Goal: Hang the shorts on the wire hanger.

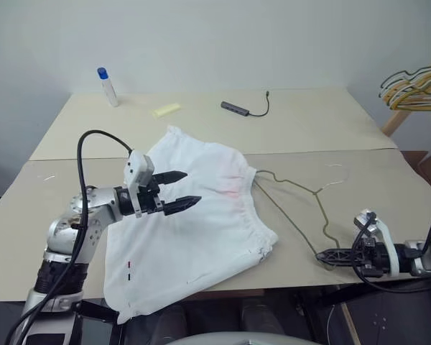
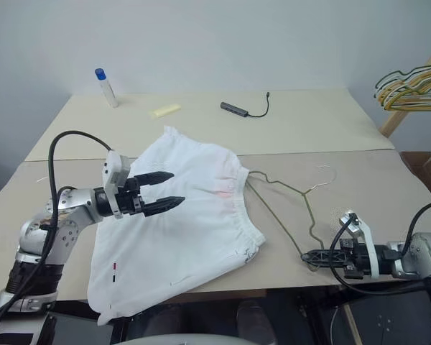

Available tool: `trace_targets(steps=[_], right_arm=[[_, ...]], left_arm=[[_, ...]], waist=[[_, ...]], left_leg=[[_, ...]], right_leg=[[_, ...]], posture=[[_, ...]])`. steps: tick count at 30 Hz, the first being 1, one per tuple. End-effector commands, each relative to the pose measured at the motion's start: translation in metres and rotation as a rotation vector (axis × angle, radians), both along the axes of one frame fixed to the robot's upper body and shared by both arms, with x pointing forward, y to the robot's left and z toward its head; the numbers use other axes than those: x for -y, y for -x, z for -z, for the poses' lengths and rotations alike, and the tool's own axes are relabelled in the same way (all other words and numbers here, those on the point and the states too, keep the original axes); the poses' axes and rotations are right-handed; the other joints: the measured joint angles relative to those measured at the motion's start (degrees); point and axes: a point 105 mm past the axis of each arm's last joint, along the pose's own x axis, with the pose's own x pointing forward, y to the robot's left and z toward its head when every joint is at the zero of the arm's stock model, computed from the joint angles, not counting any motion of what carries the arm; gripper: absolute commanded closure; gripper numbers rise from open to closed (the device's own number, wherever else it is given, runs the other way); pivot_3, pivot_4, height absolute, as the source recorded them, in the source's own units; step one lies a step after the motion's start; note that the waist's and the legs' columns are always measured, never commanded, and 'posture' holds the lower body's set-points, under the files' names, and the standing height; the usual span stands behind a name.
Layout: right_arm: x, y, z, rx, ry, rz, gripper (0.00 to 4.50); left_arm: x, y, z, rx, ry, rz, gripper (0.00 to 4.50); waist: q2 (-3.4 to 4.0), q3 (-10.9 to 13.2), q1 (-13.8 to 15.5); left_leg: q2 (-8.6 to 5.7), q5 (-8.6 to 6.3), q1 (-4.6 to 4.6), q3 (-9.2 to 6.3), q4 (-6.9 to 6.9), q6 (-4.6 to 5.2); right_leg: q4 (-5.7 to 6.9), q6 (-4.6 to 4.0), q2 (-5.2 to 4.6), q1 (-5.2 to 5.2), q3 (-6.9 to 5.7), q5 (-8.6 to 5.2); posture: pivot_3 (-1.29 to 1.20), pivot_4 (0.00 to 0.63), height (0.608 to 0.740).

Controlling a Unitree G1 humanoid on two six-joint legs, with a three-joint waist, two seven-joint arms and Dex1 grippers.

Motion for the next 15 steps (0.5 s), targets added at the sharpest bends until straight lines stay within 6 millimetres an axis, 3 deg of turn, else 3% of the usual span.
trace_targets(steps=[1,5,15], right_arm=[[-0.006,0.002,-0.011,0.051,-0.036,-0.077,4.5],[-0.01,-0.001,-0.008,0.053,-0.008,-0.116,4.5],[0.0,-0.037,-0.003,0.08,0.113,-0.157,4.5]], left_arm=[[0.0,0.001,-0.008,0.052,-0.015,-0.004,0.03],[0.001,0.0,-0.007,0.053,-0.02,-0.011,0.03],[0.002,0.001,-0.003,0.059,-0.036,-0.031,0.03]], waist=[[0.0,0.0,0.01],[0.0,0.0,-0.01],[0.0,0.0,0.15]], left_leg=[[0.0,0.0,0.01,0.0,0.0,0.0],[0.0,0.0,0.02,0.01,0.0,0.0],[-0.01,0.0,0.02,-0.02,0.02,0.0]], right_leg=[[0.0,0.0,0.0,0.0,0.0,0.0],[0.01,0.0,0.0,0.01,0.0,0.0],[0.0,-0.24,-0.01,0.01,-0.02,0.14]], posture=[[-0.08,0.0,0.74],[-0.07,0.0,0.74],[-0.04,0.0,0.74]])
